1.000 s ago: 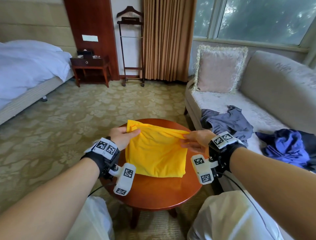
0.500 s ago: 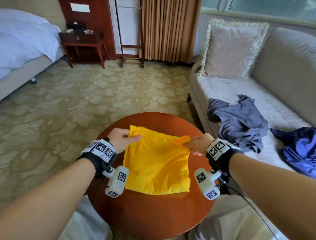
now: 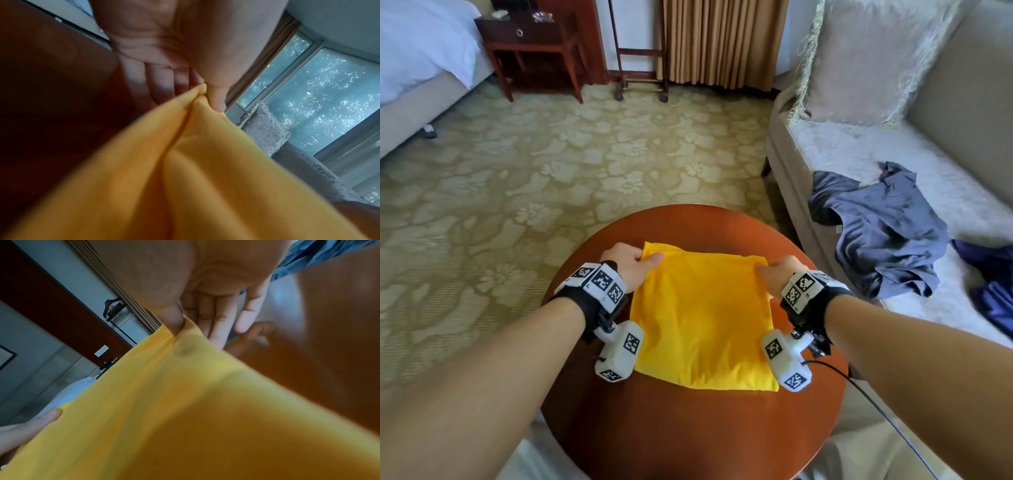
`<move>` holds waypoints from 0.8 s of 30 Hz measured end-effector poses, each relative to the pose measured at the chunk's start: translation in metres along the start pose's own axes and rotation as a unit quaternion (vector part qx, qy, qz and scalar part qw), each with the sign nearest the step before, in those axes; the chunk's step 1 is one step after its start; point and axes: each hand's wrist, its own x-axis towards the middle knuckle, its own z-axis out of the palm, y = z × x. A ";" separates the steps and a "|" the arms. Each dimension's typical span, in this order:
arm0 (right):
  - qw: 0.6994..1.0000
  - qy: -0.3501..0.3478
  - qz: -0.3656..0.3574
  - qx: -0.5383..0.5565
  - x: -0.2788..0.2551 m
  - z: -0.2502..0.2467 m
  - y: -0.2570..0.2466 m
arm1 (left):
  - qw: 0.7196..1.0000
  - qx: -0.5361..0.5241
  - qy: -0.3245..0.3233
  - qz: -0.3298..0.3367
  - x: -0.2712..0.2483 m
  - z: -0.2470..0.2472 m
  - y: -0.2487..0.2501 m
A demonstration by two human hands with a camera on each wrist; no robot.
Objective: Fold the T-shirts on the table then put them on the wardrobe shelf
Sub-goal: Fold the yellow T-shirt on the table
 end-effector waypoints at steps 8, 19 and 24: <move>0.997 -0.018 0.047 0.053 -0.007 0.005 0.000 | 0.962 -0.235 -0.073 -0.116 -0.029 0.001 -0.019; 0.991 -0.015 0.054 0.123 -0.079 0.029 0.041 | 0.983 -0.148 -0.058 -0.093 -0.114 0.022 -0.045; 0.991 -0.042 0.024 0.121 -0.107 0.031 0.063 | 0.993 -0.083 -0.066 -0.048 -0.133 0.034 -0.051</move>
